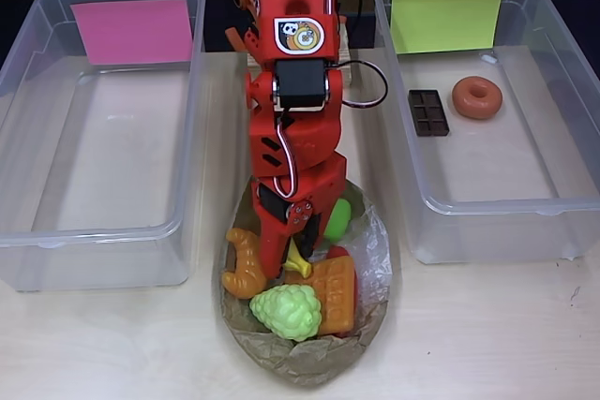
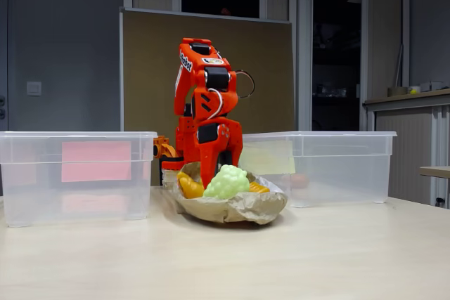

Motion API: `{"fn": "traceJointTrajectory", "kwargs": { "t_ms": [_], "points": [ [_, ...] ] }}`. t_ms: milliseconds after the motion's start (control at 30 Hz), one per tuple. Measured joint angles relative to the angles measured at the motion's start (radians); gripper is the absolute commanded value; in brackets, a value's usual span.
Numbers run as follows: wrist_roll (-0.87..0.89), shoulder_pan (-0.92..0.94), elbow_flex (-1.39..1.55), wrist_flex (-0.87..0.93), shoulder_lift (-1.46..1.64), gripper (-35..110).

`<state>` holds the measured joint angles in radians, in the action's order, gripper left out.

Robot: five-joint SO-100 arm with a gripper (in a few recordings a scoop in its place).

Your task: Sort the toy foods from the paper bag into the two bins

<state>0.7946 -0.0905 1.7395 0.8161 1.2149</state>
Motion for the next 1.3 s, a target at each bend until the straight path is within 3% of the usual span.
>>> {"fn": "traceJointTrajectory", "kwargs": {
  "t_ms": [167, 433, 867, 1300],
  "points": [
    [-0.003, 0.017, 0.005, 0.000, 0.000, 1],
    [-0.060, 0.009, -0.077, 0.071, 0.000, 0],
    [-0.137, -0.018, -0.442, 0.505, 0.086, 0],
    [-0.055, 0.138, -0.350, 0.845, 0.518, 0]
  ]
}}
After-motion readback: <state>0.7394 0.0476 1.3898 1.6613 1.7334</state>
